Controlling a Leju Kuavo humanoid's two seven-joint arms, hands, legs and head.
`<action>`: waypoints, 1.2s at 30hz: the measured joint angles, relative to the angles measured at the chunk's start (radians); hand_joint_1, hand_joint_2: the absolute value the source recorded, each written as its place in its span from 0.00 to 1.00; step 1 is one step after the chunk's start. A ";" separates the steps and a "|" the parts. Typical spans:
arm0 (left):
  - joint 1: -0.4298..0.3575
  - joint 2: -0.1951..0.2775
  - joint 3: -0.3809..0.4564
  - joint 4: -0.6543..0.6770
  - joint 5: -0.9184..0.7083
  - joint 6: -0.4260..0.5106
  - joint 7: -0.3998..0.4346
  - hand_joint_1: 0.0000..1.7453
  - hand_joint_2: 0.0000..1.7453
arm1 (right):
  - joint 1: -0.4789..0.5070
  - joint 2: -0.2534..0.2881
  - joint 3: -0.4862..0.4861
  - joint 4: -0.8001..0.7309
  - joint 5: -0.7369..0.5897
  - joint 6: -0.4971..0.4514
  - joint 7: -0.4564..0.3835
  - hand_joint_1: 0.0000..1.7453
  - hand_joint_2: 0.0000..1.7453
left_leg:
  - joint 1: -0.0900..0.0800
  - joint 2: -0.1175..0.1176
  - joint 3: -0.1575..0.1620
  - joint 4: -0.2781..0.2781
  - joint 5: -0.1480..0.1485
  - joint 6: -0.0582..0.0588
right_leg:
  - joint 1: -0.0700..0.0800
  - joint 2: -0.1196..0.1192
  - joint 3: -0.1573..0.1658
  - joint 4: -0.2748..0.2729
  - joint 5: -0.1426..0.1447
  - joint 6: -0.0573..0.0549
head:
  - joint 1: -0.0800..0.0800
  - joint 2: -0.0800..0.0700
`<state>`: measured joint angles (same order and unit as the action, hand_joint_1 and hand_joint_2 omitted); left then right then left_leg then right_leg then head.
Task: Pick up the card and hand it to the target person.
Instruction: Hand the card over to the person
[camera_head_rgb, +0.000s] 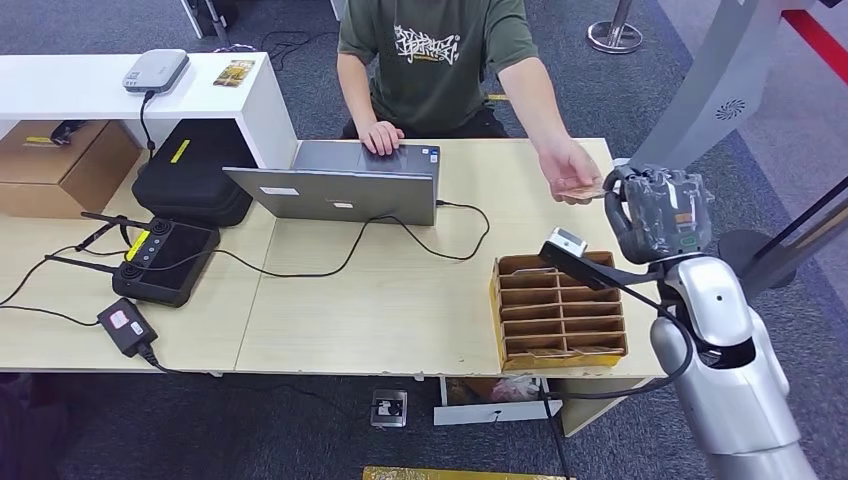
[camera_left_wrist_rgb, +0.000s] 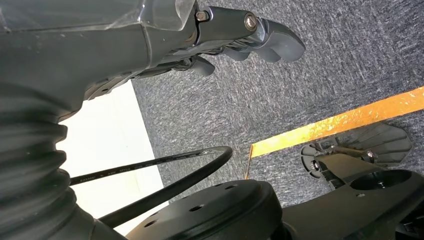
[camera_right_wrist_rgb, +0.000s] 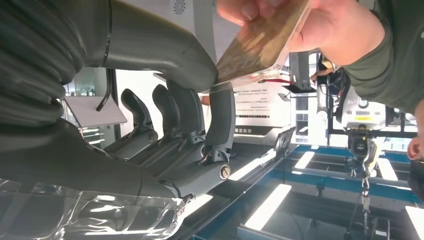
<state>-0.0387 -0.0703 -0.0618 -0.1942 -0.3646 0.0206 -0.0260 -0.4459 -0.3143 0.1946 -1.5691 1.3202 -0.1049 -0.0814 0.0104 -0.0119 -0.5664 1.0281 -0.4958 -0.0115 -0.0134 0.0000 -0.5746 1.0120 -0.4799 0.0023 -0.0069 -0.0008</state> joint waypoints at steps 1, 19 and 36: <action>0.000 0.001 0.000 0.000 0.000 0.000 0.000 0.00 1.00 | -0.001 0.001 0.001 0.003 -0.003 0.000 -0.002 0.86 1.00 | 0.000 0.000 0.000 0.000 0.000 0.000 | 0.000 0.000 0.000 0.000 0.000 0.000 | 0.000 0.000; 0.000 0.008 0.000 0.000 -0.010 0.000 -0.009 0.00 1.00 | 0.000 0.004 0.017 0.031 -0.023 -0.018 -0.008 0.00 1.00 | 0.000 0.000 0.000 0.000 0.000 0.000 | 0.000 0.000 0.000 0.000 0.000 0.000 | 0.000 0.000; 0.000 0.008 0.001 0.000 -0.023 0.000 -0.001 0.00 1.00 | 0.152 0.044 -0.008 0.059 -0.486 0.030 -0.188 0.00 1.00 | 0.000 0.000 0.000 0.000 0.000 0.000 | 0.000 0.000 -0.001 0.000 0.000 0.000 | 0.000 0.000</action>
<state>-0.0386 -0.0627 -0.0610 -0.1942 -0.3871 0.0206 -0.0271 -0.2935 -0.2705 0.1869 -1.5097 0.8338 -0.0751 -0.2690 0.0106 -0.0119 -0.5662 1.0280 -0.4959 -0.0115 -0.0132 0.0002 -0.5753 1.0119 -0.4802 0.0023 -0.0071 -0.0008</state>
